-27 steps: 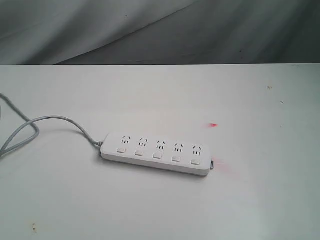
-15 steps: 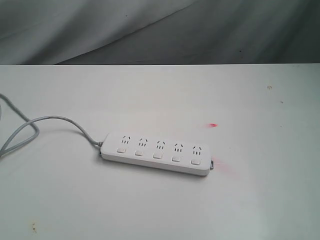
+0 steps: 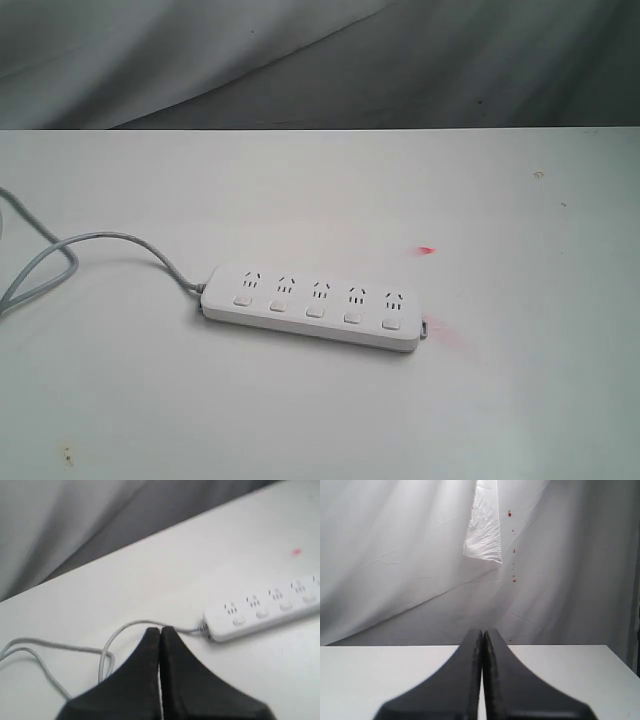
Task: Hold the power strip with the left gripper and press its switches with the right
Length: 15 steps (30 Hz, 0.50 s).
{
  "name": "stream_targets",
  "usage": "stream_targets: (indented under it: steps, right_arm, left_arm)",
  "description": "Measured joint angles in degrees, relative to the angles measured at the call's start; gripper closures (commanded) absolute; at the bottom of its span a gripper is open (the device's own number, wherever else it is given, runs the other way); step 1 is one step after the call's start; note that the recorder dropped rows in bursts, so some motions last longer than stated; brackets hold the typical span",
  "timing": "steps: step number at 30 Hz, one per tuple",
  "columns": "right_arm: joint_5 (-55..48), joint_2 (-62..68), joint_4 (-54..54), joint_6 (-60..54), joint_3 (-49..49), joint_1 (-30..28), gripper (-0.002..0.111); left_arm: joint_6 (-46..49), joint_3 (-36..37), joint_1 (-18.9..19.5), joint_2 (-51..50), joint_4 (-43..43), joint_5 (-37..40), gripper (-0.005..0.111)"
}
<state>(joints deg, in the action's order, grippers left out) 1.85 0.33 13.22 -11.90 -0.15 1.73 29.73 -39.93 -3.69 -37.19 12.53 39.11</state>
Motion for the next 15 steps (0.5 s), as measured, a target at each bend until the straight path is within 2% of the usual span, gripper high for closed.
stream_targets:
  steps: [3, 8, 10, 15]
  right_arm:
    - [0.0, 0.0, 0.0, 0.0, 0.0, 0.0, 0.108]
    - [0.0, 0.0, 0.0, 0.0, 0.0, 0.0, 0.108]
    - [0.0, 0.0, 0.0, 0.0, 0.0, 0.0, 0.108]
    - [0.0, 0.0, 0.0, 0.0, 0.0, 0.0, 0.108]
  left_arm:
    - [10.8, -5.0, 0.0, -8.6, 5.2, 4.5, 0.107]
    - [26.8, -11.9, 0.0, -23.9, 15.2, 6.9, 0.107]
    - [31.0, -14.7, 0.0, -31.2, 15.4, 8.8, 0.107]
    - [38.6, -17.8, 0.0, -42.3, 15.5, 9.9, 0.107]
